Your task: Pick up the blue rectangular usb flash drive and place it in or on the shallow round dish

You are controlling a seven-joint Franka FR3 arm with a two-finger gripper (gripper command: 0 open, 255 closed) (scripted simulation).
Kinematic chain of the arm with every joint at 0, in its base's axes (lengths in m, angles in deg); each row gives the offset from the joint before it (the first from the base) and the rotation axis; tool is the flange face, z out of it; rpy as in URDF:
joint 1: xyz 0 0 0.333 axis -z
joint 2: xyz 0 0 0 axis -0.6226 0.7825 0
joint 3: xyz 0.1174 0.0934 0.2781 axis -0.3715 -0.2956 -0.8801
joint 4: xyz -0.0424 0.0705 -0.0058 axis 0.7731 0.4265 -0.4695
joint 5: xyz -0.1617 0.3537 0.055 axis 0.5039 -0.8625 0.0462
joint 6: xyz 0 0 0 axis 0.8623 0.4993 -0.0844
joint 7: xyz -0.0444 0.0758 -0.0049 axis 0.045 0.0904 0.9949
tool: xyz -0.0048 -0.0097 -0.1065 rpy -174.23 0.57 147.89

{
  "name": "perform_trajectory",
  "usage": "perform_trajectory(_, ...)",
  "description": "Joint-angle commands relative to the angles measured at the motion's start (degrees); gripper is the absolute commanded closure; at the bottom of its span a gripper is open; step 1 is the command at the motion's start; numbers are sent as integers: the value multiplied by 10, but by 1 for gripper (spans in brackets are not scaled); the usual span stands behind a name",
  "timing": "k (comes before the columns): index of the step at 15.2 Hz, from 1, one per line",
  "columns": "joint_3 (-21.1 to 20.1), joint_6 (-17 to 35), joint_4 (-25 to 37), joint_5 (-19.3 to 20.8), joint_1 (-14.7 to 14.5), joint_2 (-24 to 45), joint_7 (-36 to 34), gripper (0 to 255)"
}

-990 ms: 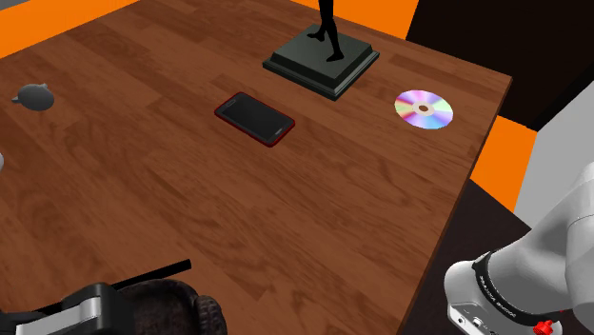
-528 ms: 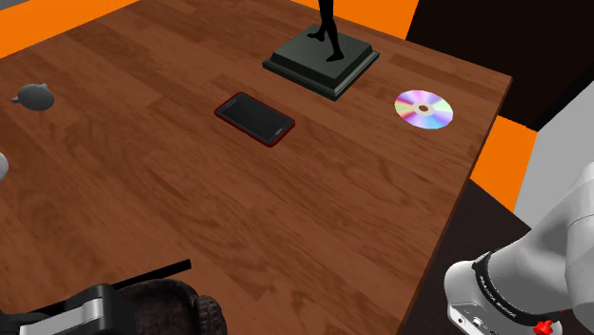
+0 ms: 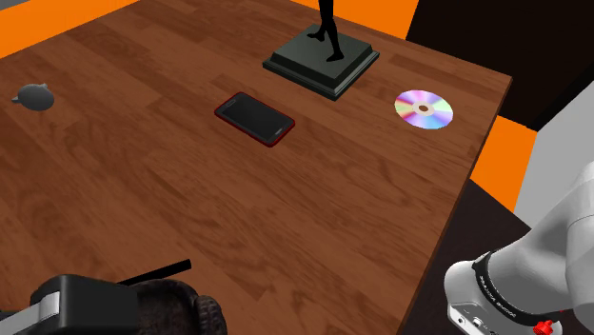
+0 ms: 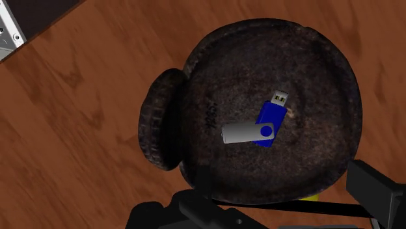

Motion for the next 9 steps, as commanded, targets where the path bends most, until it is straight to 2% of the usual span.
perform_trajectory(1,-1,-37,38,2,-2,2,0,0)
perform_trajectory(2,-2,-53,58,5,-5,7,-2,0)
perform_trajectory(9,-2,-53,58,5,-5,7,-2,0)
